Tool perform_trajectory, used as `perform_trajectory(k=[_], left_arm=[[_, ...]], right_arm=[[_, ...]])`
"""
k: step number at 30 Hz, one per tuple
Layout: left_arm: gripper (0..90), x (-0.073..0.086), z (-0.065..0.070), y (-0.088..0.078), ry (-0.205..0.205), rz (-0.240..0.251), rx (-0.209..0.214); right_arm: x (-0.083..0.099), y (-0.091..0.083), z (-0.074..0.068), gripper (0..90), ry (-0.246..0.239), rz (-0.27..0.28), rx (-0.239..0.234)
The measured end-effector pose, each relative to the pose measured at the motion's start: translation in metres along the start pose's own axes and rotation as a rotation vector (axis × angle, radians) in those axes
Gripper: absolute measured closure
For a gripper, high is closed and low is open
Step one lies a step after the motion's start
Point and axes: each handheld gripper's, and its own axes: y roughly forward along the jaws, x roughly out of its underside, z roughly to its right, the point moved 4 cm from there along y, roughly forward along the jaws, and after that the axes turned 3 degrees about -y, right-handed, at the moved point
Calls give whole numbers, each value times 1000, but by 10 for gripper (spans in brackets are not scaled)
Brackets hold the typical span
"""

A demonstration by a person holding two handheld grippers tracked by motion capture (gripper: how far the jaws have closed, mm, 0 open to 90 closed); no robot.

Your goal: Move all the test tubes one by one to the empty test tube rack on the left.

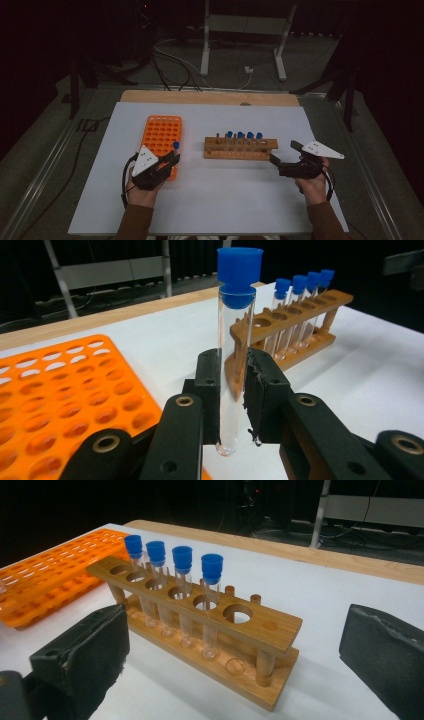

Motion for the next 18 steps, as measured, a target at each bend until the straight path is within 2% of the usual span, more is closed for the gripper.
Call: perform_trajectory(k=[12,18], left_arm=[[784,10,-11,-11,-26,-7,-37],[784,16,-14,-10,-38,-21,-47]], right_arm=[[0,-1,0,0,1,4,-2],[1,0,-1,0,-2,2,-3]])
